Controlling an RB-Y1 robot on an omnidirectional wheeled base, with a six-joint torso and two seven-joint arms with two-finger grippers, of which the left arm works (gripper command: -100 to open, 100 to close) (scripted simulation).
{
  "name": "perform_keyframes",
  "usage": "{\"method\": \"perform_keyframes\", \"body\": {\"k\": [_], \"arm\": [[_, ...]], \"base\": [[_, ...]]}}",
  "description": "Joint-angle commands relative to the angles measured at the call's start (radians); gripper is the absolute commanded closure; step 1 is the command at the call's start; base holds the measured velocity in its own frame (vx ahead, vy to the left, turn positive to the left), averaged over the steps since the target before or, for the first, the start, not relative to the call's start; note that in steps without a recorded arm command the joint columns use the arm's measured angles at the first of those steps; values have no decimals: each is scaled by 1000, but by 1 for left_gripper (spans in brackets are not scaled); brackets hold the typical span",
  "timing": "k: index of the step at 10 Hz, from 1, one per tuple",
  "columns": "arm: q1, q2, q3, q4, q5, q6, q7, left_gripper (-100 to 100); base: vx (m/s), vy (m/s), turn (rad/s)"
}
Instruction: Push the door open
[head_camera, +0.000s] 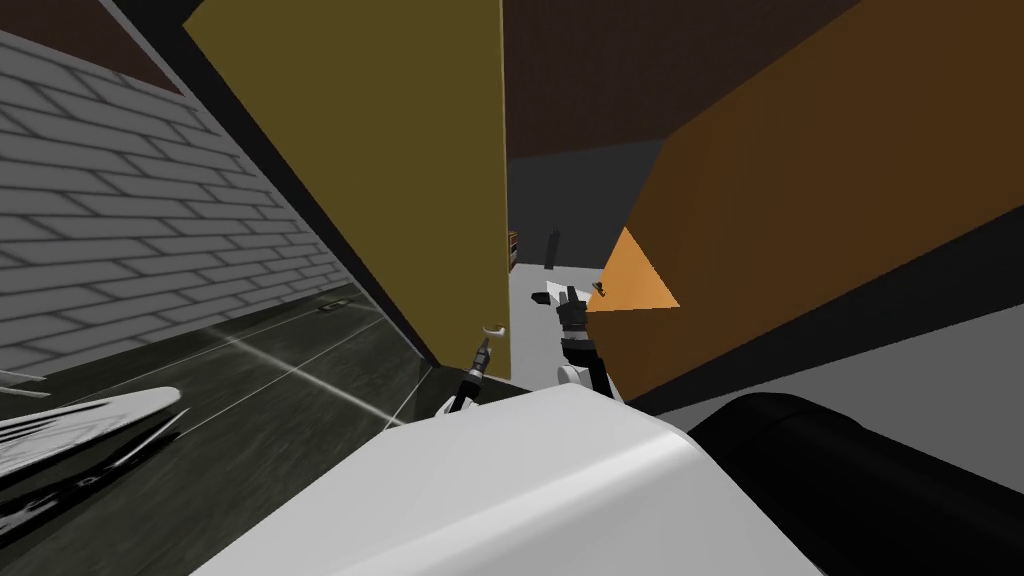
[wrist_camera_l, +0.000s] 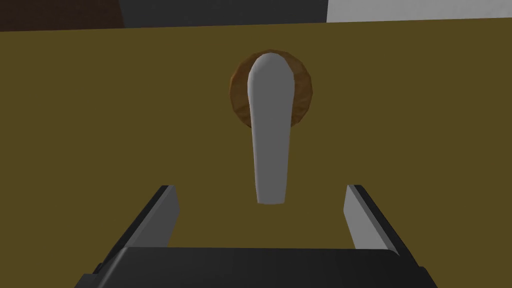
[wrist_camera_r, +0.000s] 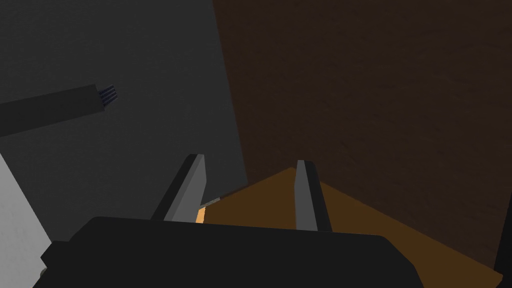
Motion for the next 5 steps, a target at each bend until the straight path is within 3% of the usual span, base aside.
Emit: {"method": "perform_keyframes", "body": {"k": [1,4,5], "arm": [[0,-3,5,8,0,-6,-1,-100],[0,-9,11,16,1,-12,-2,-100],[0,-8,10,14,1,-11,-2,-100]], "base": [[202,-90,-45],[180,-83,-25],[71,-38,2]]}}
